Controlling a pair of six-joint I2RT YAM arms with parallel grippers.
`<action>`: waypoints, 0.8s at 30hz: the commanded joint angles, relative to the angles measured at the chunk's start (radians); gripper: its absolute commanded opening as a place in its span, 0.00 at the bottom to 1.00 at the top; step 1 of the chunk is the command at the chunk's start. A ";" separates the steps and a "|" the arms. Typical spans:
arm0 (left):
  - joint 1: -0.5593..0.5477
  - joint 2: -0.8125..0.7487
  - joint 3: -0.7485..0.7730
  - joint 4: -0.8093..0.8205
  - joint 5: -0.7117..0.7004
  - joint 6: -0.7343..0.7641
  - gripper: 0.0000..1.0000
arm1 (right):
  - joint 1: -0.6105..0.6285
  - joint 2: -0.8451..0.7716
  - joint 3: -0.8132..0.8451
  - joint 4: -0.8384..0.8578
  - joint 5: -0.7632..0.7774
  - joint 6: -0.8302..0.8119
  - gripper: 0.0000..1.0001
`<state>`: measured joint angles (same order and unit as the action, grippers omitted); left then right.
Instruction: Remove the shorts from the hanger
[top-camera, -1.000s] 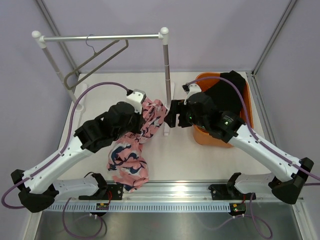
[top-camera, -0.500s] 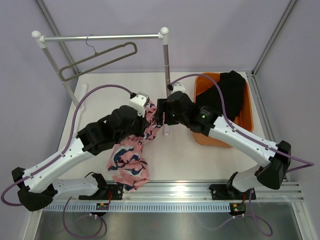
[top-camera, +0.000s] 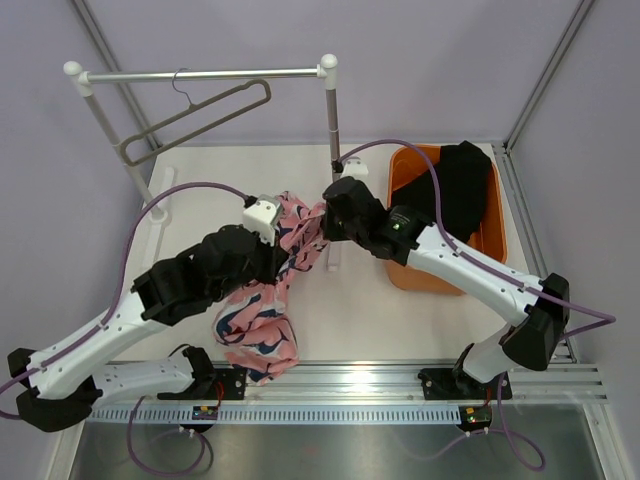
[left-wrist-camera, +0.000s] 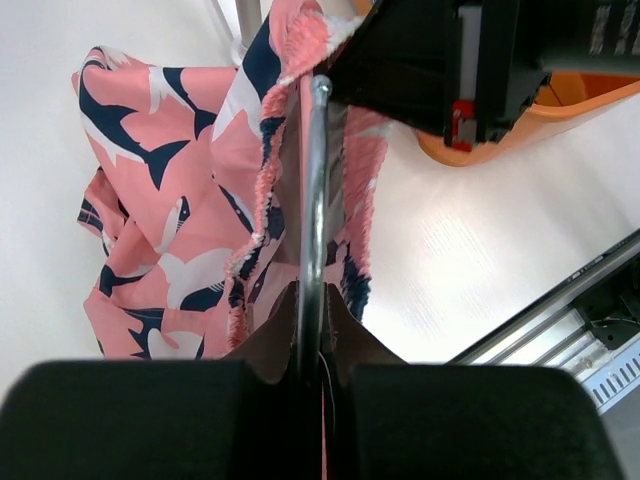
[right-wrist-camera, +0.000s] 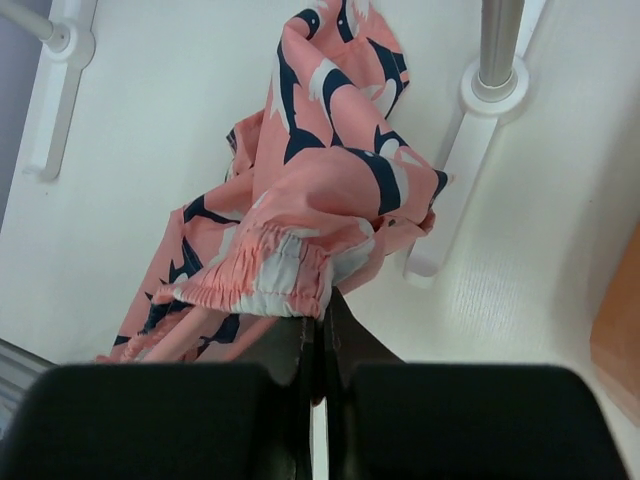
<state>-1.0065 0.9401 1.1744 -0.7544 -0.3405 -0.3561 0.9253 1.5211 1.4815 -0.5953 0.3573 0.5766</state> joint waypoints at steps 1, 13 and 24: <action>-0.014 -0.075 -0.021 -0.005 0.009 -0.006 0.00 | -0.043 -0.009 0.042 -0.017 0.100 -0.003 0.00; -0.029 -0.277 -0.121 0.004 0.113 0.029 0.00 | -0.141 -0.015 -0.013 0.011 0.039 -0.018 0.00; -0.029 -0.282 -0.154 0.240 -0.003 0.049 0.00 | -0.053 -0.022 -0.070 0.045 -0.060 -0.024 0.00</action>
<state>-1.0283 0.6674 1.0252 -0.6510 -0.2771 -0.3222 0.8436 1.5196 1.4109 -0.5713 0.2508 0.5766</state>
